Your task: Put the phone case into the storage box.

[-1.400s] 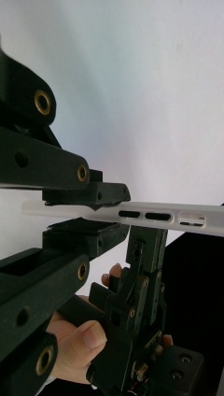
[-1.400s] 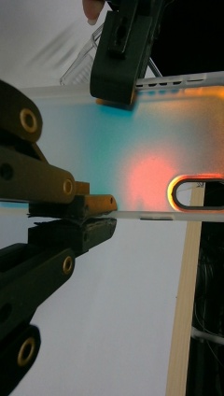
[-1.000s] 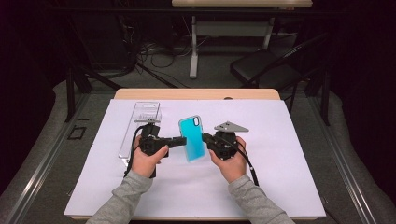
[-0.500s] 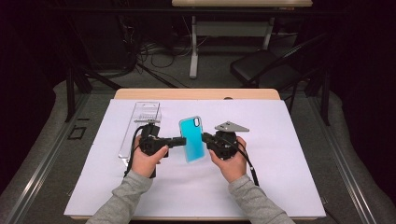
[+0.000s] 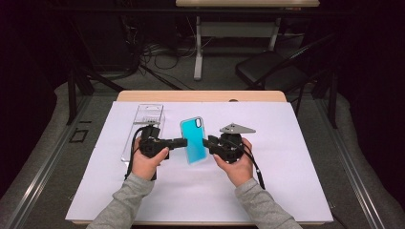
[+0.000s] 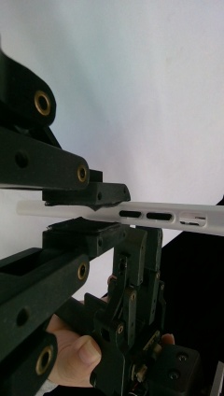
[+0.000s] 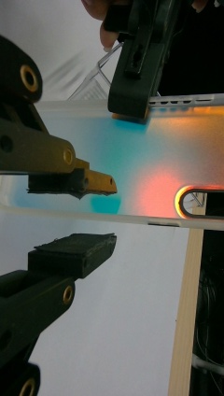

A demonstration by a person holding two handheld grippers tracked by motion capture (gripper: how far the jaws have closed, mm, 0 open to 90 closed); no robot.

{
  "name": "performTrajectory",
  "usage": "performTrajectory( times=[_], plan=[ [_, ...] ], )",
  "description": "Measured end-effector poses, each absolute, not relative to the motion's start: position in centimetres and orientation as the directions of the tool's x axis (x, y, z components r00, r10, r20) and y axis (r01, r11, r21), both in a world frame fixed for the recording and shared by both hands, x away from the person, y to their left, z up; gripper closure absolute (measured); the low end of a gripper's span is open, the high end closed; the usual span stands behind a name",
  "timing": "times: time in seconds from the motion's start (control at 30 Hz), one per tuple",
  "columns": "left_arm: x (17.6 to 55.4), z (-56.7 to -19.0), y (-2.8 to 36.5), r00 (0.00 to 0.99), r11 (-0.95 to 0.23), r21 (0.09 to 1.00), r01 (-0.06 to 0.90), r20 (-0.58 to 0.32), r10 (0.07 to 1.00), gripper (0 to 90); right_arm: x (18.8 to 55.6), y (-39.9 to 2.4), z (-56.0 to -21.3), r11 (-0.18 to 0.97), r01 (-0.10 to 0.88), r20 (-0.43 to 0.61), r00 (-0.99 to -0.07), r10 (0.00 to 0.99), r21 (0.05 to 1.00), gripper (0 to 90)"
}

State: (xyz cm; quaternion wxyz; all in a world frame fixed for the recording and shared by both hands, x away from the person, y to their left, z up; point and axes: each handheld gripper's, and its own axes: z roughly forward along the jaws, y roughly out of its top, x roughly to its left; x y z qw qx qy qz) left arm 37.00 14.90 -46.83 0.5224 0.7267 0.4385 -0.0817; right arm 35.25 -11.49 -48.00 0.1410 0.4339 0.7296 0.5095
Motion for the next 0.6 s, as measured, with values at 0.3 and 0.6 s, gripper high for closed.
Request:
performTrajectory(
  times=[0.3, 0.6],
  plan=[
    [37.1, -46.5, 15.6, 0.622, -0.076, 0.711, 0.699, -0.551, 0.556, 81.9, 35.4, -11.7, -47.6, 0.143, 0.453, 0.21, -0.641, 0.738, 0.88, 60.1],
    [37.2, -46.1, 16.2, 0.652, -0.094, 0.735, 0.671, -0.525, 0.547, 81.9, 35.4, -11.9, -47.3, 0.154, 0.441, 0.211, -0.671, 0.711, 0.884, 60.8]
  ],
)
